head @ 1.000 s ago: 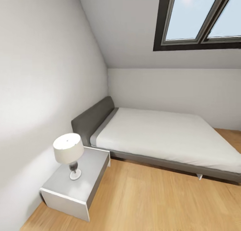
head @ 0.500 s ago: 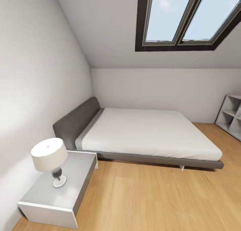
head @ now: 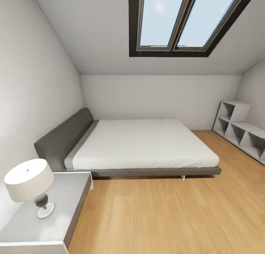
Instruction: Attach the digital camera to the camera tripod in the bedroom.
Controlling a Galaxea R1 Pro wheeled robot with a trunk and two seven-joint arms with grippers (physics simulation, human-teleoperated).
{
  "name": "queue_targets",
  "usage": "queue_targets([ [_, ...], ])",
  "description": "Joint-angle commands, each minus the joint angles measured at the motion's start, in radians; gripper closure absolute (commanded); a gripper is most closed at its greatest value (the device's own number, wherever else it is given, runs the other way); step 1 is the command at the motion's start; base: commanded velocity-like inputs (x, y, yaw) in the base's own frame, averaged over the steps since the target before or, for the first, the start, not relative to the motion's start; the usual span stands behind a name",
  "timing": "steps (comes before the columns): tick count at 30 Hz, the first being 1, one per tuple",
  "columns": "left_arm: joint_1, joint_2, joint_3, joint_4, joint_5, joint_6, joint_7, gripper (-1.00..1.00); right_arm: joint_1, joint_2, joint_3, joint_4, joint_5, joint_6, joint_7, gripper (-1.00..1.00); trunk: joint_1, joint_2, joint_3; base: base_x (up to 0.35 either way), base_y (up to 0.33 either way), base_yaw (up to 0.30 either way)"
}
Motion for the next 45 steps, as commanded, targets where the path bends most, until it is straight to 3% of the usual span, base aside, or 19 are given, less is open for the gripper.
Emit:
queue_targets([
  [1,0.000,0.000,-0.001,-0.003,0.006,0.003,0.004,-1.00,0.000,0.000,0.000,0.000,-0.001,-0.001,0.000,-1.00,0.000,0.000,-0.001,0.000,0.000,-0.296],
  [31,0.000,0.005,-0.012,-0.003,-0.004,-0.006,0.003,-1.00,0.000,-0.001,0.000,0.000,-0.002,-0.001,0.000,-1.00,0.000,0.000,-0.001,0.000,0.000,-0.296],
  [45,0.000,0.007,-0.001,-0.004,0.003,-0.005,0.003,-1.00,0.000,-0.001,0.000,0.000,-0.002,-0.004,-0.001,-1.00,0.000,0.000,-0.001,0.000,0.000,-0.296],
])
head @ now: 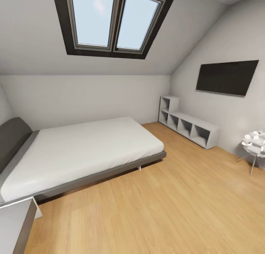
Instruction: Attach the digital camera to the camera tripod in the bedroom.
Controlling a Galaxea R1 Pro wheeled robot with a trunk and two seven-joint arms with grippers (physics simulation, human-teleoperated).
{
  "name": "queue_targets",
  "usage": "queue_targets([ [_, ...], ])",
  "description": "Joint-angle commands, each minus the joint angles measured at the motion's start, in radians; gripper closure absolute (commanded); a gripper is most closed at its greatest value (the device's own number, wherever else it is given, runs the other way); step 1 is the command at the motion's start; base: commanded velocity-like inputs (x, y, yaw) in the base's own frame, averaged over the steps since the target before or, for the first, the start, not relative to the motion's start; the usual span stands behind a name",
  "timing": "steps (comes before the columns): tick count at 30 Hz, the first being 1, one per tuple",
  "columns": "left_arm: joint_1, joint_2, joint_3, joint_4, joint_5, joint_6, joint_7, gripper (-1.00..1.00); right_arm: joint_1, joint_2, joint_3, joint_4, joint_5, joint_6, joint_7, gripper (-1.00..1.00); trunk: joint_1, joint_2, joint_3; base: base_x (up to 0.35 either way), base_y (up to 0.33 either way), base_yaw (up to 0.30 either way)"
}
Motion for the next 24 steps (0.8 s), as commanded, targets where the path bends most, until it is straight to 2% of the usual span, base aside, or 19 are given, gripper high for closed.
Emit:
queue_targets([
  [1,0.000,0.002,0.001,-0.004,0.008,0.006,0.005,-1.00,0.000,0.001,0.000,0.000,-0.001,-0.002,0.000,-1.00,0.000,0.000,-0.001,0.000,0.000,-0.296],
  [6,0.000,0.001,0.001,-0.011,0.007,-0.013,0.005,-1.00,0.000,0.000,-0.001,0.000,-0.001,-0.003,-0.001,-1.00,0.000,0.000,-0.001,0.000,0.000,-0.296],
  [9,0.000,0.000,0.001,-0.006,0.007,-0.065,0.005,-1.00,0.000,0.001,-0.001,0.000,-0.001,-0.003,0.000,-1.00,0.000,0.000,-0.001,0.000,0.000,-0.296],
  [15,0.000,0.002,0.001,-0.004,0.008,-0.124,0.005,-1.00,0.000,0.001,-0.001,0.000,-0.001,-0.001,0.001,-1.00,0.000,0.000,-0.001,0.000,0.000,-0.296],
  [24,0.000,0.000,-0.002,-0.003,0.006,-0.137,0.005,-1.00,0.000,0.002,-0.002,0.000,-0.001,-0.001,0.000,-1.00,0.000,0.000,-0.001,0.000,0.000,-0.296],
])
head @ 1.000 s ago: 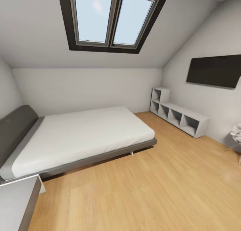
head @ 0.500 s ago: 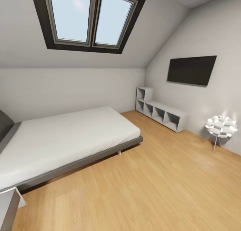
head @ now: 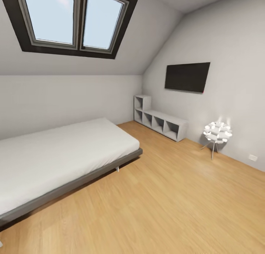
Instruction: Attach the digital camera to the camera tripod in the bedroom.
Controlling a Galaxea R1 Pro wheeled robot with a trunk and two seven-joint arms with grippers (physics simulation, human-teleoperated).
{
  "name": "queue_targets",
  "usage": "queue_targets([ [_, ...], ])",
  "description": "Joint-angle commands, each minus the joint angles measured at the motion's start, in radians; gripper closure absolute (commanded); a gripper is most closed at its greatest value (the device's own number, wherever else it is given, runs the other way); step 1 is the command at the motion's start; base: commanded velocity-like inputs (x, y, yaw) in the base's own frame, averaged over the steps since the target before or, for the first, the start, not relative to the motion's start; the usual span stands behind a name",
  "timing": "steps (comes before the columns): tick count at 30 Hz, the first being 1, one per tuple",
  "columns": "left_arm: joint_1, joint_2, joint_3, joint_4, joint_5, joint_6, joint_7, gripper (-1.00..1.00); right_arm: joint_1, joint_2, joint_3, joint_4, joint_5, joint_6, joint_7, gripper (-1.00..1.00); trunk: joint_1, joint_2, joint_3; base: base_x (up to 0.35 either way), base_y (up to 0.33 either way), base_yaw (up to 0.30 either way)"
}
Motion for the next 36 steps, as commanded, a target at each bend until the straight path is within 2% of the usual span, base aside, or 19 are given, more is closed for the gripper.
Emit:
queue_targets([
  [1,0.000,0.000,-0.001,-0.003,0.006,0.006,0.003,-1.00,0.000,0.000,-0.001,0.000,-0.001,-0.002,0.000,-1.00,0.000,0.000,-0.001,0.000,0.000,-0.296],
  [19,0.000,-0.003,0.002,-0.003,0.005,0.006,0.033,-1.00,0.000,0.003,-0.002,0.000,-0.001,-0.003,-0.001,-1.00,0.000,0.000,-0.001,0.000,0.000,-0.296],
  [23,0.000,-0.004,0.002,-0.002,0.005,0.006,0.057,-1.00,0.000,0.003,-0.002,0.000,-0.002,-0.003,-0.001,-1.00,0.000,0.000,-0.001,0.000,0.000,-0.296],
  [28,0.000,-0.005,0.003,-0.003,0.007,0.007,0.121,-1.00,0.000,0.004,-0.003,0.000,-0.002,-0.003,0.000,-1.00,0.000,0.000,-0.001,0.000,0.000,-0.296],
  [36,0.000,-0.004,0.002,-0.004,0.009,0.004,0.118,-1.00,0.000,0.005,-0.004,0.000,-0.002,-0.003,-0.001,-1.00,0.000,0.000,-0.001,0.000,0.000,-0.296],
])
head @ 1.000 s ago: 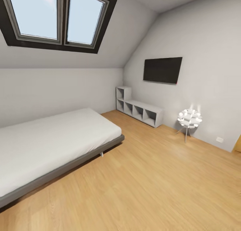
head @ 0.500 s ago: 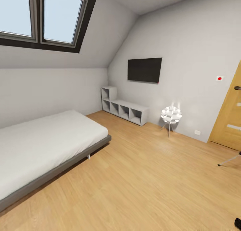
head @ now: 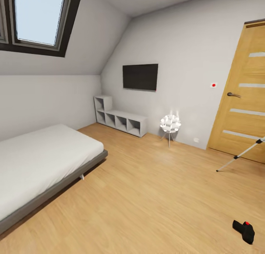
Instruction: Attach the digital camera to the camera tripod in the bedroom.
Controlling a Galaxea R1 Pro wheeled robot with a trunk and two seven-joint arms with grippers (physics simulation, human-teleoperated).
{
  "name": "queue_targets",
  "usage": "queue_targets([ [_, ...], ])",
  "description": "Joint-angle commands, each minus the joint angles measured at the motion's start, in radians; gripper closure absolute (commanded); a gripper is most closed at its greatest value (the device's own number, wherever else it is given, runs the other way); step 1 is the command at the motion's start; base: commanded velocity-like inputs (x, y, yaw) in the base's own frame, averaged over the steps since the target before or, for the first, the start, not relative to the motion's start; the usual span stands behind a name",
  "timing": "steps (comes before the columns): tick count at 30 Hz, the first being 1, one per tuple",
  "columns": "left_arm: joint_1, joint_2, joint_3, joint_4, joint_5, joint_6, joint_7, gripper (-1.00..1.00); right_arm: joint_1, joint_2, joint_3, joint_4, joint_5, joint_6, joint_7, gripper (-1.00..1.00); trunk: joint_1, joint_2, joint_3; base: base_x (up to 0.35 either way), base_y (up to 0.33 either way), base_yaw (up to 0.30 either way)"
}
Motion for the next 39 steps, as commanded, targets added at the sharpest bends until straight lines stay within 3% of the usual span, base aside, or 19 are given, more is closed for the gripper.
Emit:
queue_targets([
  [1,0.000,0.000,0.000,-0.004,0.005,0.006,0.002,-1.00,0.000,0.000,-0.001,0.000,-0.001,-0.001,0.000,-1.00,0.000,0.000,-0.001,0.000,0.000,-0.296],
  [7,0.000,0.002,-0.006,-0.020,0.004,0.002,-0.014,-1.00,0.000,0.000,-0.001,0.000,-0.001,-0.001,0.000,-1.00,0.000,0.000,-0.001,0.000,0.000,-0.296],
  [17,0.000,0.000,-0.008,-0.024,0.003,0.001,-0.104,-1.00,0.000,-0.001,-0.001,0.000,-0.001,-0.001,0.000,-1.00,0.000,0.000,-0.001,0.000,0.000,-0.296],
  [18,0.000,0.001,0.000,-0.029,0.006,0.001,-0.134,-1.00,0.000,-0.001,-0.001,0.000,-0.001,-0.001,0.000,-1.00,0.000,0.000,-0.001,0.000,0.000,-0.296],
  [22,0.000,0.001,0.004,-0.041,0.023,0.001,-0.160,-1.00,0.000,-0.002,-0.001,0.000,-0.001,-0.002,0.000,-1.00,0.000,0.000,-0.001,0.000,0.000,-0.296],
  [29,0.000,0.000,0.003,-0.114,0.072,0.001,-0.168,-1.00,0.000,-0.004,-0.001,0.000,-0.001,-0.003,0.000,-1.00,0.000,0.000,-0.001,0.000,0.000,-0.296],
  [39,0.000,-0.002,-0.004,-0.140,0.080,-0.026,-0.163,-1.00,0.000,-0.003,-0.001,0.000,-0.001,-0.002,0.000,-1.00,0.000,0.000,-0.001,0.000,0.000,-0.296],
])
